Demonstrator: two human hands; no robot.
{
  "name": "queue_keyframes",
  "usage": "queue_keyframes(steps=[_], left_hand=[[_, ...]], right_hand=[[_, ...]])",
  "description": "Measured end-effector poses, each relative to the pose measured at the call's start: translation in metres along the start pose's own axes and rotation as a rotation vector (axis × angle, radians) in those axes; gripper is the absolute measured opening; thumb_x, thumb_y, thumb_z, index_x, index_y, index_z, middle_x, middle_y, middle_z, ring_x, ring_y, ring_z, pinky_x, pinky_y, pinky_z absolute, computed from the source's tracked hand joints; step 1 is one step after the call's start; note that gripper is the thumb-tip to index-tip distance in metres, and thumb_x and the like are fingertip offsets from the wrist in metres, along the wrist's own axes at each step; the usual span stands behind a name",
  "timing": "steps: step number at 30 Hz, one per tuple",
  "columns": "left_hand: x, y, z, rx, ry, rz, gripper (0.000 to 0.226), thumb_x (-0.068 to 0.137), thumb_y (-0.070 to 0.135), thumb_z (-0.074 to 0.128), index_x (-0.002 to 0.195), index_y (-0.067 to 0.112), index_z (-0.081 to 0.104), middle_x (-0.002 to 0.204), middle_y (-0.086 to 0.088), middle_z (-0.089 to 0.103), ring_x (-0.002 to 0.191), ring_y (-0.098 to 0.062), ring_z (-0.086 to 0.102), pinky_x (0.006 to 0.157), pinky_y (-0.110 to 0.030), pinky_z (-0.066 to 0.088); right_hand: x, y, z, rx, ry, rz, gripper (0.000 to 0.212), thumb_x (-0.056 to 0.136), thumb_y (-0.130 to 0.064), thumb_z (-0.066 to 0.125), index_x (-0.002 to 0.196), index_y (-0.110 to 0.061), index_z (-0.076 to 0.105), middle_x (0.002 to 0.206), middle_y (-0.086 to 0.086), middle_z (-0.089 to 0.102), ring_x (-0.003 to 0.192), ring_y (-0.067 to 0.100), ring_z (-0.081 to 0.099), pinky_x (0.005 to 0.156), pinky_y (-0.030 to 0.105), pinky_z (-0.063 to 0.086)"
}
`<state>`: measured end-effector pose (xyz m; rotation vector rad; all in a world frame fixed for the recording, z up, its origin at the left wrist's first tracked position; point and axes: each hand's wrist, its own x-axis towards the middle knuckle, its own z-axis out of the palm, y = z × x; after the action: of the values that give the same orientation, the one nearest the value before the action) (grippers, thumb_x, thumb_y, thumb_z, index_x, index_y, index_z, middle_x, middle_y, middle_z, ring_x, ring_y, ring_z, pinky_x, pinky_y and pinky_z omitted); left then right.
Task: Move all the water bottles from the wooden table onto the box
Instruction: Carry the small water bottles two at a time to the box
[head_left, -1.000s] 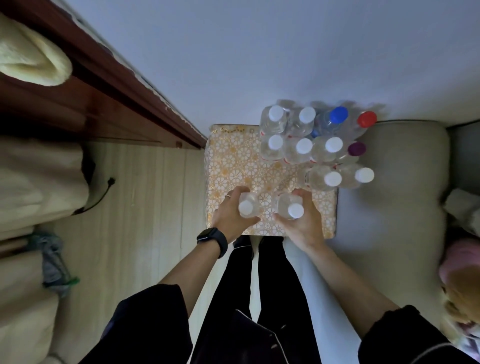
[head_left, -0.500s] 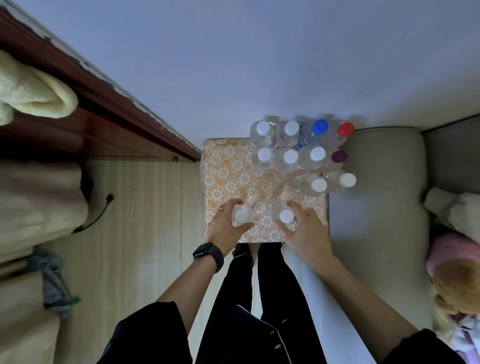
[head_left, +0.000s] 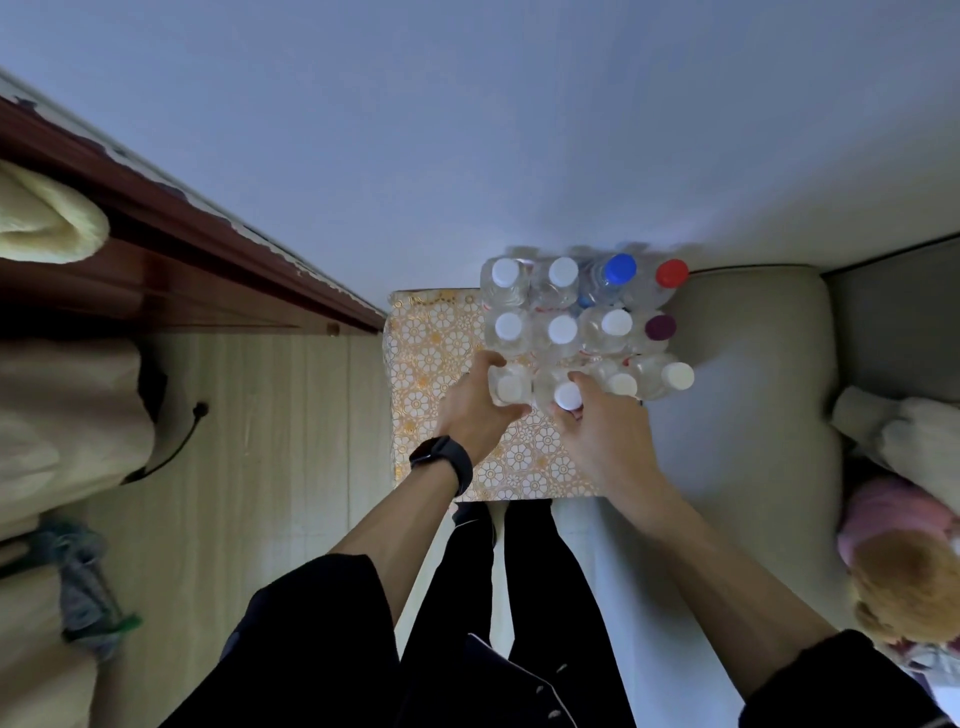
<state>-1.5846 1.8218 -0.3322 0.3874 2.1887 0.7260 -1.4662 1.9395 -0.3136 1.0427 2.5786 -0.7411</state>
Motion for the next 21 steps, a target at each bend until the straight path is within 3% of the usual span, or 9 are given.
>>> queue_keyframes(steps=[7,14,18,21], left_hand=[[0.003,0.002,0.017,-0.104,0.108,-0.087,0.064,0.072,0.033,0.084,0.123,0.031,0.045,0.122,0.0,0.05,0.093,-0.018,0.052,0.073,-0.031,0.042],[0.003,0.006,-0.002,-0.011,-0.069,-0.066,0.072,0.072,0.029,0.081,0.131,0.032,0.038,0.12,-0.006,0.057,0.102,-0.027,0.062,0.082,-0.045,0.056],[-0.014,0.025,-0.032,0.107,-0.128,-0.016,0.071,0.08,0.026,0.076,0.141,0.025,0.039,0.134,-0.009,0.053,0.113,-0.028,0.06,0.086,-0.041,0.055],[-0.034,0.05,-0.062,0.159,-0.124,0.048,0.06,0.087,0.033,0.07,0.14,0.025,0.041,0.136,-0.008,0.054,0.11,-0.025,0.061,0.083,-0.033,0.052]], right_hand=[[0.016,-0.005,0.003,0.016,-0.037,0.065,0.043,0.099,-0.038,0.054,0.136,-0.017,0.049,0.102,0.005,0.074,0.096,0.032,0.067,0.072,0.038,0.048],[0.006,-0.007,-0.005,0.075,-0.036,0.04,0.052,0.097,-0.042,0.057,0.14,-0.016,0.043,0.098,0.007,0.072,0.09,0.03,0.068,0.069,0.039,0.053],[-0.012,-0.013,-0.038,0.065,-0.022,0.001,0.045,0.095,-0.041,0.053,0.133,-0.018,0.045,0.092,0.006,0.071,0.088,0.028,0.068,0.07,0.042,0.056],[-0.024,-0.022,-0.078,0.097,-0.04,0.021,0.044,0.096,-0.043,0.051,0.134,-0.021,0.046,0.102,0.002,0.071,0.098,0.025,0.066,0.079,0.04,0.054]])
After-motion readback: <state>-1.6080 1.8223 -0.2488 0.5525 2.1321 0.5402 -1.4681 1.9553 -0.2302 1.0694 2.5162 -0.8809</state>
